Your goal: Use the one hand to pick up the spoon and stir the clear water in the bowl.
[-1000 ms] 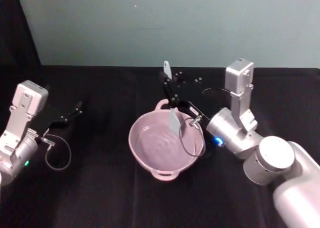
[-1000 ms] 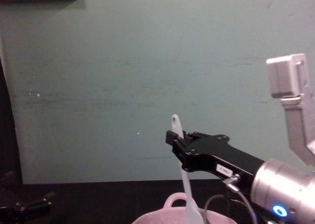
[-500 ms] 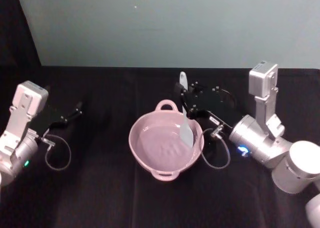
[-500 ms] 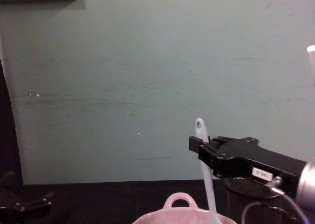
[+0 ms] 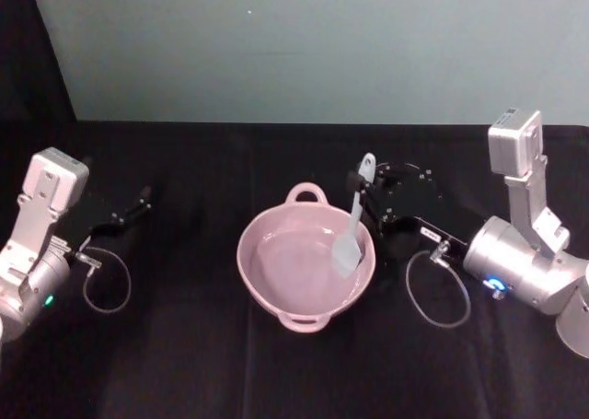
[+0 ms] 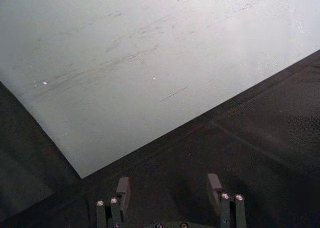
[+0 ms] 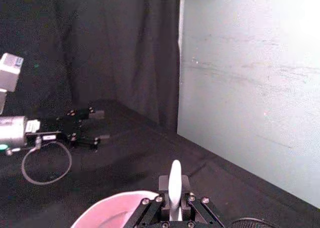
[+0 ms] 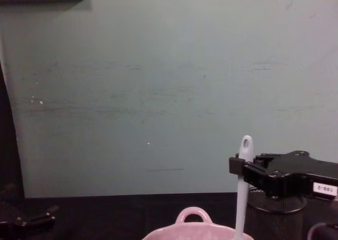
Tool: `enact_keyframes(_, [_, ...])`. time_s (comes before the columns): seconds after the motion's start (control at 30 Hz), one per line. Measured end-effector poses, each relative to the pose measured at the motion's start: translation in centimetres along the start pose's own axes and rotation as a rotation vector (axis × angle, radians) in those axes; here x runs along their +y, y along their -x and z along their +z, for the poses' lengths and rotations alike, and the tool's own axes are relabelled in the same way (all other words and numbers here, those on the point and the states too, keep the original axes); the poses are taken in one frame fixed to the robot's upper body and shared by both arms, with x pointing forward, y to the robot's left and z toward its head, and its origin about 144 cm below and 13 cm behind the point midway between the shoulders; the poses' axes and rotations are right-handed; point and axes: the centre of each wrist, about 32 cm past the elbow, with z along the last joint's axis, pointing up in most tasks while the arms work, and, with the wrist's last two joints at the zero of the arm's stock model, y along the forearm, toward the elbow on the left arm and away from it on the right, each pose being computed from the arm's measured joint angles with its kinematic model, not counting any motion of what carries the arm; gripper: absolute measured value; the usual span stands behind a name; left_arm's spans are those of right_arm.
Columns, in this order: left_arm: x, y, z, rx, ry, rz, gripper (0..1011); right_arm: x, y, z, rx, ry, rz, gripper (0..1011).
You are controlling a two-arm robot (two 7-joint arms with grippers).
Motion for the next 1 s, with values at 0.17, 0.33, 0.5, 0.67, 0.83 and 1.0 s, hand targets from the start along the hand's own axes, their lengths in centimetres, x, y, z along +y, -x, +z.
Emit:
enact_keyframes(0.17, [0.0,0.0,0.0,0.000,0.000,0.000,1011,-0.8,0.0,0.7,-0.011,0.025,0.015,117])
enact_keyframes(0.33, [0.0,0.0,0.0,0.000,0.000,0.000,1011,-1.5,0.1,1.3,-0.010,0.039,0.029,117])
enact_keyframes(0.5, [0.0,0.0,0.0,0.000,0.000,0.000,1011,-1.7,0.3,1.4,0.001,0.026,0.033,116])
enact_keyframes(0.67, [0.0,0.0,0.0,0.000,0.000,0.000,1011,-1.2,0.6,1.5,0.021,-0.008,0.017,116])
enact_keyframes(0.83, [0.0,0.0,0.0,0.000,0.000,0.000,1011,-0.6,0.5,2.3,0.059,-0.035,-0.011,117])
enact_keyframes(1.0, [0.0,0.0,0.0,0.000,0.000,0.000,1011,-0.3,0.4,3.7,0.099,-0.059,-0.053,116])
